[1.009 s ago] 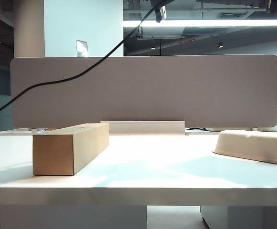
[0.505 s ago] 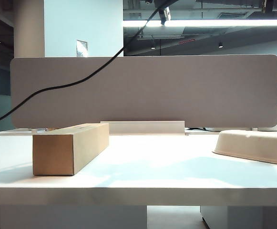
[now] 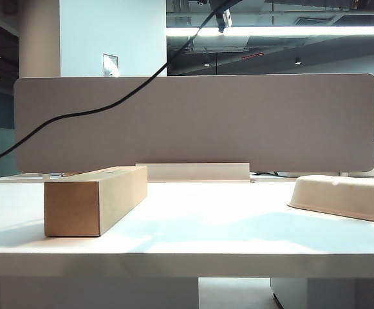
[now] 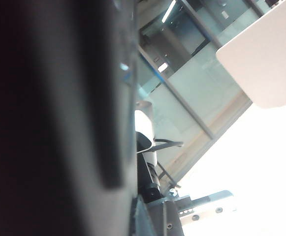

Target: Pick up the charging cable and the phone, plug the charging cable into the charging port on the phone, and finally place them back on the table.

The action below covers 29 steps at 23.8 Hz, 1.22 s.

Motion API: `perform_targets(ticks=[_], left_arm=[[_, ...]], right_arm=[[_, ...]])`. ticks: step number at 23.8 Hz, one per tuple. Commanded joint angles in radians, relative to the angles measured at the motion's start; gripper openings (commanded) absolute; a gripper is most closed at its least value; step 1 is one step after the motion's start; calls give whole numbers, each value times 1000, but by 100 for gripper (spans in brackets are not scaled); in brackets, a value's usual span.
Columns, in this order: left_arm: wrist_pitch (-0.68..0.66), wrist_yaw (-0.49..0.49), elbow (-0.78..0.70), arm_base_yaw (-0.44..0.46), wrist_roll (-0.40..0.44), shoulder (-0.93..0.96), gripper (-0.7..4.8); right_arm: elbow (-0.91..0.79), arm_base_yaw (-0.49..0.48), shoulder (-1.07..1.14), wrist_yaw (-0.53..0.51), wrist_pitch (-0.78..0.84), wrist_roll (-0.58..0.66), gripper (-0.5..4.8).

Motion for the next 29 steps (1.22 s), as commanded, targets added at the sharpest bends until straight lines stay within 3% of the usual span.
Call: perform_targets(ticks=[1,9,15,19,29], left_arm=[[77,6,6,3,-64,-5,-6],[88,5,6,16,-68,-5,-6],[182,6,6,24,-136,-5,-6],[199,-13,6,-1,-135,-4,-6],[198,-24,6,-2,-154,-4,-6]], right_arm=[[11,2,1,-10,30,-1,-5],[11,2,18,-40,6,-9,-5],[11,5,19,-61,-58,-87,-5],[11,5,24,-61,-81,-106,-5],[11,76,25,-60,-82,-137,-5]])
